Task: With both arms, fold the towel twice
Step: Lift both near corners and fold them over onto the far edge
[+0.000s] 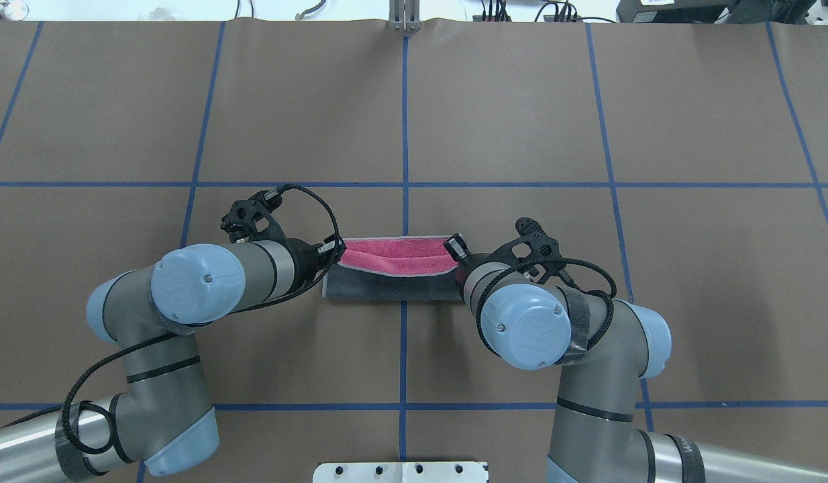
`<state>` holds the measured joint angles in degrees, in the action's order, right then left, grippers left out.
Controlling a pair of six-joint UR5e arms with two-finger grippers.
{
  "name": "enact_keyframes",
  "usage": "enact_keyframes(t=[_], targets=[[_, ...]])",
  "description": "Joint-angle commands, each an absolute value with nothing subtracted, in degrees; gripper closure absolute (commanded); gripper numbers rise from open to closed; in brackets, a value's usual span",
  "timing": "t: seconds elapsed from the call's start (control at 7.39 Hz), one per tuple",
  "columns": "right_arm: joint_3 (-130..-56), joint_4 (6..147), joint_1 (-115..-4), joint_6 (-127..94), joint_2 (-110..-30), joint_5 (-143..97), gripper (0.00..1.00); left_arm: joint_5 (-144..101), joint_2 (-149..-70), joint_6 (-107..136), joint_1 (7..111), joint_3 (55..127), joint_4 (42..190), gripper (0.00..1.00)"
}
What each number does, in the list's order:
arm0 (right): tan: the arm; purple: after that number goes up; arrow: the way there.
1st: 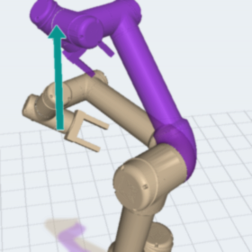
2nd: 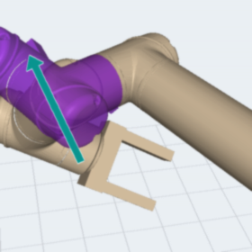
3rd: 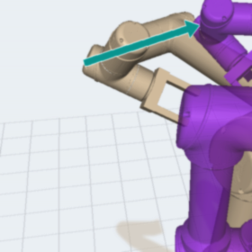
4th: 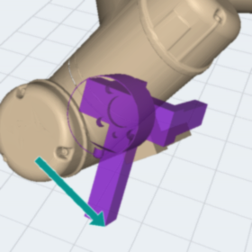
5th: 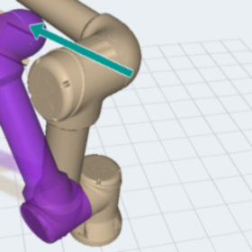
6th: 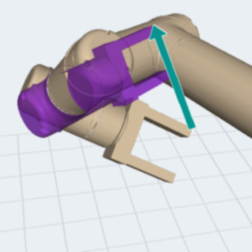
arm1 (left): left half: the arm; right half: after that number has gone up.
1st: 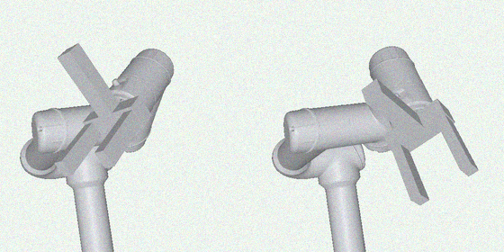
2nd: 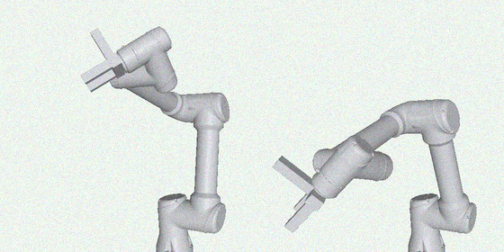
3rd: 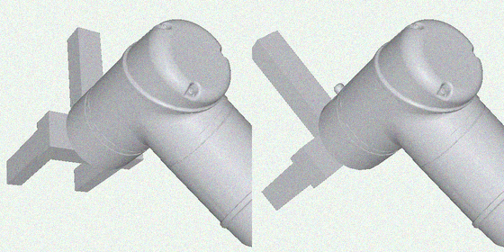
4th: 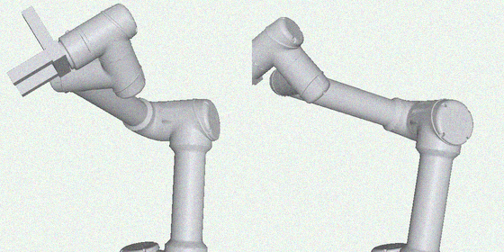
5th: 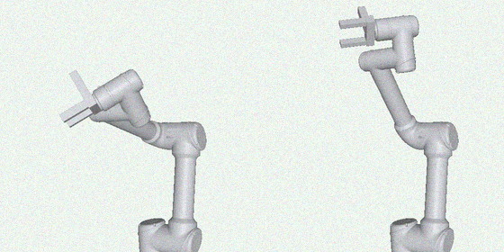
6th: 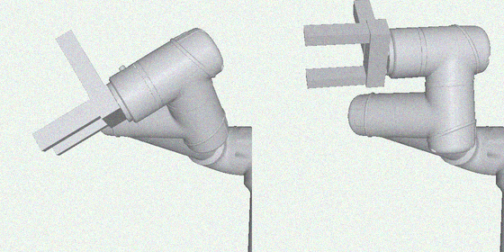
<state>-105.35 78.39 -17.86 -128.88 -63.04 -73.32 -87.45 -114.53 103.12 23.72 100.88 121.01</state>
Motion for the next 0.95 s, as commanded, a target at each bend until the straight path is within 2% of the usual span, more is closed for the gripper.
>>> enact_keyframes(t=[0.0, 0.54, 0.68, 0.81], targets=[[-103.38, 78.4, -18.63, -128.76, -62.15, -73.39, 1.0, -87.45, -114.61, 102.83, 23.82, 100.2, 121.11, 1.0], [-101.95, 78.31, -18.81, -128.76, -61.08, -73.39, 1.0, -87.36, -114.96, 102.83, 24.17, 98.35, 121.46, 1.0], [-101.95, 78.31, -18.81, -128.76, -61.0, -73.39, 1.0, -87.36, -114.96, 102.75, 24.17, 98.09, 121.46, 0.84], [-101.95, 78.48, -19.5, -127.98, -61.0, -73.48, 0.57, -87.36, -114.96, 101.0, 24.34, 98.09, 121.46, 0.5]])
